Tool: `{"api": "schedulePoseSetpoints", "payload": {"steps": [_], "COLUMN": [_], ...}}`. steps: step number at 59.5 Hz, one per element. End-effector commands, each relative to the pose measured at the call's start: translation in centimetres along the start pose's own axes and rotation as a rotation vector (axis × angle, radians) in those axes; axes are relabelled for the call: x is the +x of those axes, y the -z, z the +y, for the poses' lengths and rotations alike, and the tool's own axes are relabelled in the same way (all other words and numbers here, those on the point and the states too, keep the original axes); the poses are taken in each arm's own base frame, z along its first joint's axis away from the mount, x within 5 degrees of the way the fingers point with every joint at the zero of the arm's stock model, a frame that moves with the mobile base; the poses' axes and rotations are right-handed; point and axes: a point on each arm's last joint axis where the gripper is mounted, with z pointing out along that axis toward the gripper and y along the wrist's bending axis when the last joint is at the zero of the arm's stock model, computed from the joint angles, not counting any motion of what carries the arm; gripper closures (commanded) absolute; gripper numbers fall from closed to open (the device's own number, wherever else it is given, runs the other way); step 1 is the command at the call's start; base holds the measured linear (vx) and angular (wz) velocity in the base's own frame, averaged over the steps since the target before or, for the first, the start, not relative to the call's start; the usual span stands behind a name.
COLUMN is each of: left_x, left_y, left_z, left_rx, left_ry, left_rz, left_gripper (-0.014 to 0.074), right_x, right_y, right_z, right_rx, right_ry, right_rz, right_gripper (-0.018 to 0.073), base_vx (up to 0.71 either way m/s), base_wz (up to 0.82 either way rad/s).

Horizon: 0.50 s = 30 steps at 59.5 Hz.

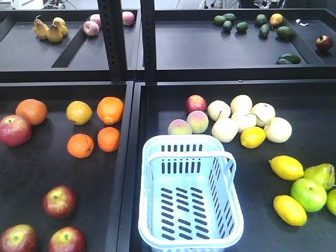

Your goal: Pick three apples into basket with both arms

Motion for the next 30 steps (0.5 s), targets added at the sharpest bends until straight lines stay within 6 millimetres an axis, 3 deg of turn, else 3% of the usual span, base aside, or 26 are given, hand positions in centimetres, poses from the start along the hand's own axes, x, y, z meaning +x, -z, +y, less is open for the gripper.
{"api": "schedulePoseSetpoints", "payload": {"steps": [1,14,30], "left_x": [-2.5,-3.9,-3.5], "left_y": [0.8,-0.8,-6.7], "left_z": [-4.3,-9.6,-12.6], "left_rx": [0.133,0.157,0.159], "left_ry": [-0.096,-0.318,-0.5], "left_rz": [-0.103,0.021,0.3], "left_gripper": [0.0603,0.0603,0.0603], "right_x": [-0.3,-0.3,-0.3], "right_y": [0.0,0.0,0.0], "right_z": [0.0,0.0,0.0], "right_rx": [0.001,0.001,0.001], "right_ry": [0.011,0.011,0.011], "right_rz": [-0.07,-0.07,-0.07], "right_gripper": [0.0551,0.0551,0.0551], "base_vx": [0.0,0.0,0.0], "base_wz": [0.0,0.0,0.0]}}
